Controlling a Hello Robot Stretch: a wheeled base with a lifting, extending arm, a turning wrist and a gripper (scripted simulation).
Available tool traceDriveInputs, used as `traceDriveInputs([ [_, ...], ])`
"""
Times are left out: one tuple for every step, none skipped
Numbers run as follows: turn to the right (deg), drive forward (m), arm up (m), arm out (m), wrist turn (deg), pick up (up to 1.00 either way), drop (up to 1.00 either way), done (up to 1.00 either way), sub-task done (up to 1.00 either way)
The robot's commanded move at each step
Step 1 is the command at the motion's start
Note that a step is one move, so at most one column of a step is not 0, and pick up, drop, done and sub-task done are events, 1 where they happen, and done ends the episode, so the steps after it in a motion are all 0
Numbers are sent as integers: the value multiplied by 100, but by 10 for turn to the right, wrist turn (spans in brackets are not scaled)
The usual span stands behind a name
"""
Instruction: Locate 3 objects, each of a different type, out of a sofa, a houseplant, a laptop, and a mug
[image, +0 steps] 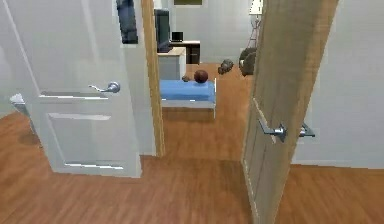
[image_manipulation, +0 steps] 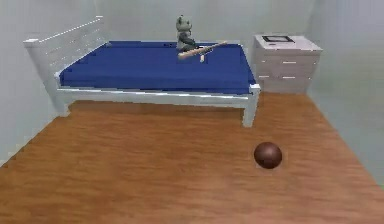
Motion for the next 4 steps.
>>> traceDriveInputs([
  [0,5,0,0,0,0,0,0,0],
  [-450,0,0,0,0,0,0,0,0],
  [-30,0,0,0,0,0,0,0,0],
  [0,50,0,0,0,0,0,0,0],
])
